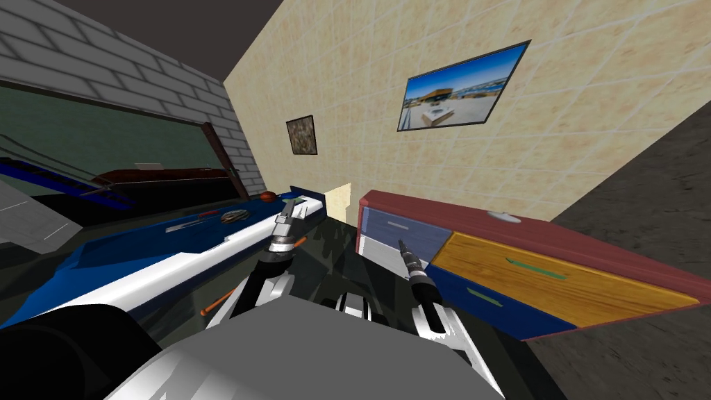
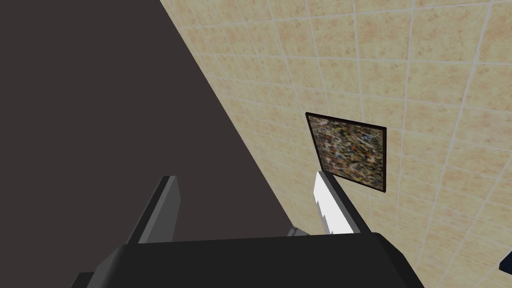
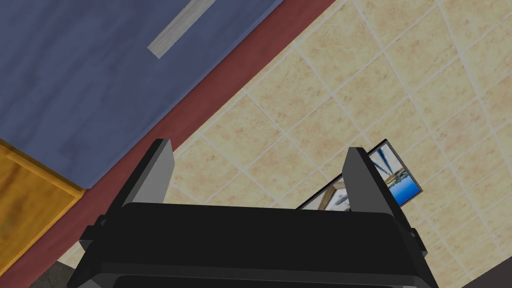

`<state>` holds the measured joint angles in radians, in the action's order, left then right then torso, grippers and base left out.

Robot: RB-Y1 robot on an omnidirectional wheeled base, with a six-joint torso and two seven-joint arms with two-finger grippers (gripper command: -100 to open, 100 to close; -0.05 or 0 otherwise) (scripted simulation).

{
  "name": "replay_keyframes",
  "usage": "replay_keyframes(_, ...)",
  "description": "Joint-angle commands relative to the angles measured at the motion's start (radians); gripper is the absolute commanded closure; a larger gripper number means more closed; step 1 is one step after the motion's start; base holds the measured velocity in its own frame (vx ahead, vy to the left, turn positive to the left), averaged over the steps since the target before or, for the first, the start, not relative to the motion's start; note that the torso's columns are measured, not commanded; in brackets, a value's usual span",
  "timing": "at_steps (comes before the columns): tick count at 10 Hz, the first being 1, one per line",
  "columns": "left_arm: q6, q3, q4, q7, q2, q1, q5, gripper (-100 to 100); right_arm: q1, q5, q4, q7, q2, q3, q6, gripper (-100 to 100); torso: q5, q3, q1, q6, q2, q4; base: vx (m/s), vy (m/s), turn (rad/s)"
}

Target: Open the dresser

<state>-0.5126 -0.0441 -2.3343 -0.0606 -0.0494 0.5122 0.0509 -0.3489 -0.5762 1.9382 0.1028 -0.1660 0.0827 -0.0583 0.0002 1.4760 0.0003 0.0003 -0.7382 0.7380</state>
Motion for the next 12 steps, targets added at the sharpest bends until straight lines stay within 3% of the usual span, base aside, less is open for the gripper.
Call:
replay_keyframes(1, 0.0, 0.0, 0.0, 0.0, 0.0, 0.0, 0.0, 0, 0.012, -0.079, -0.028, 0.026, -0.01, 0.014, -0.046, -100, 0.0, 0.0, 0.0, 0.0, 0.0, 0.0, 0.055, 0.011, 0.029)
replay_keyframes(4, 0.0, 0.0, 0.0, 0.0, 0.0, 0.0, 0.0, 0, 0.038, -0.17, -0.087, 0.075, -0.019, 0.041, -0.126, -100, 0.0, 0.0, -0.001, 0.0, 0.0, 0.0, 0.065, 0.013, 0.05)
replay_keyframes(5, 0.0, 0.0, 0.0, 0.0, 0.0, 0.0, 0.0, 0, 0.038, -0.202, -0.087, 0.075, -0.019, 0.041, -0.127, -100, 0.0, 0.0, 0.0, 0.0, 0.0, 0.0, 0.051, 0.017, 0.027)
replay_keyframes(6, 0.0, 0.0, 0.0, 0.0, 0.0, 0.0, 0.0, 0, 0.051, -0.232, -0.118, 0.1, -0.023, 0.054, -0.169, -100, 0.0, 0.0, 0.0, 0.0, -0.001, 0.0, 0.061, 0.016, 0.047)
replay_keyframes(8, 0.0, 0.0, 0.0, 0.0, 0.0, 0.0, 0.0, 0, 0.051, -0.269, -0.118, 0.1, -0.023, 0.054, -0.169, -100, 0.0, 0.0, 0.0, 0.0, 0.0, 0.0, 0.045, 0.01, 0.013)
replay_keyframes(11, 0.0, 0.0, 0.0, 0.0, 0.0, 0.0, 0.0, 0, 0.078, -0.365, -0.186, 0.15, -0.027, 0.081, -0.253, -100, 0.0, 0.0, 0.0, 0.0, 0.0, 0.0, 0.058, 0.007, 0.052)
replay_keyframes(12, 0.0, 0.0, 0.0, 0.0, 0.0, 0.0, 0.0, 0, 0.078, -0.393, -0.186, 0.15, -0.027, 0.081, -0.253, -100, 0.0, 0.001, 0.001, 0.0, 0.001, 0.0, 0.064, 0.015, 0.024)
